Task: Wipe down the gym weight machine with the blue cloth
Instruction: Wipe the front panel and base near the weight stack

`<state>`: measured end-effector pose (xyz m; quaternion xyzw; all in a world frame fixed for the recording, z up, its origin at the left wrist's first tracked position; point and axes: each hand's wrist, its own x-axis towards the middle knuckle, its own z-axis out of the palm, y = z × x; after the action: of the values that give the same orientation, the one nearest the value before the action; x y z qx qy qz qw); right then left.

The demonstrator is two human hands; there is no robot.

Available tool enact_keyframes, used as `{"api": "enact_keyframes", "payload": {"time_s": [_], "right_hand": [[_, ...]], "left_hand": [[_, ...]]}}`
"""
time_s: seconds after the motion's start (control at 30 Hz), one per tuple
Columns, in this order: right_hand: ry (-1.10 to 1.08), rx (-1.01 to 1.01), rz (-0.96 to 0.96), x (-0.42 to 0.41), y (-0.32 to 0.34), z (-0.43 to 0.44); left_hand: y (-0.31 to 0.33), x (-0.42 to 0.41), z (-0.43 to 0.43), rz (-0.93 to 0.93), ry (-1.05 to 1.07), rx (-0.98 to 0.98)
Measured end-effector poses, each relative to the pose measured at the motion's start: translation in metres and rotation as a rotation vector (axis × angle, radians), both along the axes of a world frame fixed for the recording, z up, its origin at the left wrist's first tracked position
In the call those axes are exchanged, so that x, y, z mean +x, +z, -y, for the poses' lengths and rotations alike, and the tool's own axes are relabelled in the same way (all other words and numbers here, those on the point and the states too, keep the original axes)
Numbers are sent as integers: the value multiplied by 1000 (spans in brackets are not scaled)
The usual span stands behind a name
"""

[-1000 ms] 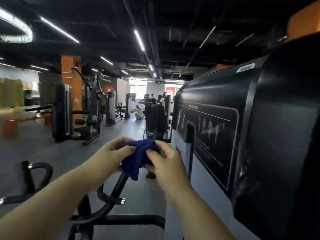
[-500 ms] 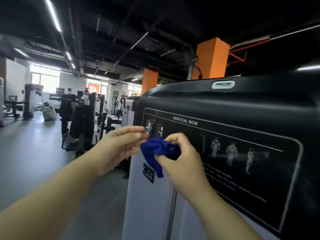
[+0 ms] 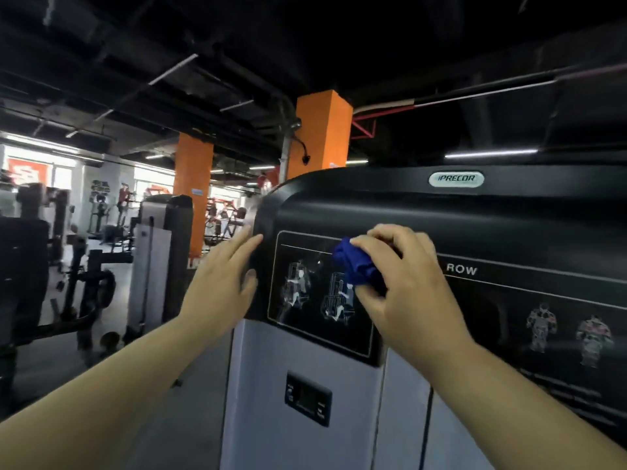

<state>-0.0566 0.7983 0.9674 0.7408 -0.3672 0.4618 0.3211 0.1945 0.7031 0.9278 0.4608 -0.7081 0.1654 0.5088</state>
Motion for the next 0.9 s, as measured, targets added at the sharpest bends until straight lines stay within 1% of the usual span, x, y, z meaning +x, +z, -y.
{"api": "enact_keyframes", "payload": {"time_s": [0.07,0.13,0.23,0.33,0.4,0.5,0.6,0.7,0.73,0.87,0.9], "right_hand": [[-94,-44,-12,9,12,13],[-140,-90,-35,21,25,21],[-181,-132,-76,41,43,32],[-228,-155,-89,57,57,48],[-255,-170,-93,64,60,61],[-238,-86,-128,68,42,78],[-256,-95,-253,60,6,83],[-283,-85,-356,55,1,85],[-300,-77,-351,59,9,87],[-348,-52,-205,93,47,102],[-359,-49,-218,100,47,106]], "left_hand": [[9,8,24,74,-44,-98],[19,10,42,126,-63,-143],[22,10,70,202,-3,-140],[19,11,94,239,-81,-129],[17,12,103,211,-181,-165],[15,11,113,120,-315,-239],[11,9,120,65,-398,-350],[8,9,124,21,-469,-353],[7,9,124,12,-481,-341],[7,9,126,-8,-511,-330],[7,9,128,-3,-513,-343]]}}
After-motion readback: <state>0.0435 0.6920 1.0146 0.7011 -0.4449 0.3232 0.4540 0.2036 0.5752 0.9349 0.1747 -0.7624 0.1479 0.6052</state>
